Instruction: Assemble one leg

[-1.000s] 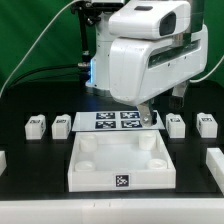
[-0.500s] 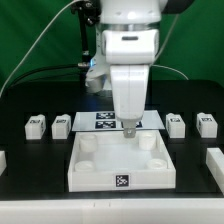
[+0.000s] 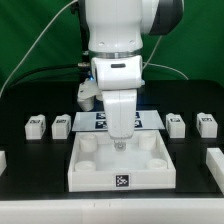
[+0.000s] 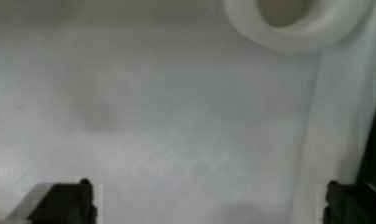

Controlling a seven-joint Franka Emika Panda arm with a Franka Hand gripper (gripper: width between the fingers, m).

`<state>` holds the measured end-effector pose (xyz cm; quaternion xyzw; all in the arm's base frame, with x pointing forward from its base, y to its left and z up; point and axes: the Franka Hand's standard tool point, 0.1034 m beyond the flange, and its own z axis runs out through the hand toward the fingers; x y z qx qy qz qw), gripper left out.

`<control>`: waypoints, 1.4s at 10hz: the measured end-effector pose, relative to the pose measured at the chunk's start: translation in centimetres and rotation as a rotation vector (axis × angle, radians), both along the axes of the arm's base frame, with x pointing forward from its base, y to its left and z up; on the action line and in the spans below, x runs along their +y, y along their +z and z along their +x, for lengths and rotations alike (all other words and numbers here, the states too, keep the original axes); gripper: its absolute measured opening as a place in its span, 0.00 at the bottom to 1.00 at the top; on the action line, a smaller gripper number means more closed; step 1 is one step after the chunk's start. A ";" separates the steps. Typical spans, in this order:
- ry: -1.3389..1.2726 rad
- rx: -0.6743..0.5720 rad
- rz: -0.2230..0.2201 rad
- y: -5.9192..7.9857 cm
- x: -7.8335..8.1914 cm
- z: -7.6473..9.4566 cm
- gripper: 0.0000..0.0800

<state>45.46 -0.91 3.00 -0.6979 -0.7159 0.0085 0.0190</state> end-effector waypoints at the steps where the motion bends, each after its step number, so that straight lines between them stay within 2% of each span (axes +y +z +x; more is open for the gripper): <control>1: -0.005 0.001 0.000 -0.2 -0.2 -0.6 0.81; 5: -0.026 0.031 0.003 -1.8 -1.2 -2.4 0.81; 7: -0.026 0.035 0.004 -2.1 -1.1 -2.5 0.81; 8: -0.027 0.036 0.004 -2.1 -1.1 -2.6 0.69; 9: -0.027 0.036 0.004 -2.2 -1.1 -2.6 0.52; 10: -0.027 0.036 0.004 -2.2 -1.2 -2.6 0.52; 11: -0.028 0.036 0.004 -2.2 -1.2 -2.6 0.28; 12: -0.028 0.037 0.004 -2.2 -1.2 -2.6 0.11; 14: -0.029 0.023 0.004 -2.0 -1.2 -2.3 0.08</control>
Offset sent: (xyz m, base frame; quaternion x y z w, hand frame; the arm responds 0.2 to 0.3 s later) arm -0.0205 -0.0096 -0.0143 0.0008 0.0263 -0.0076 0.9996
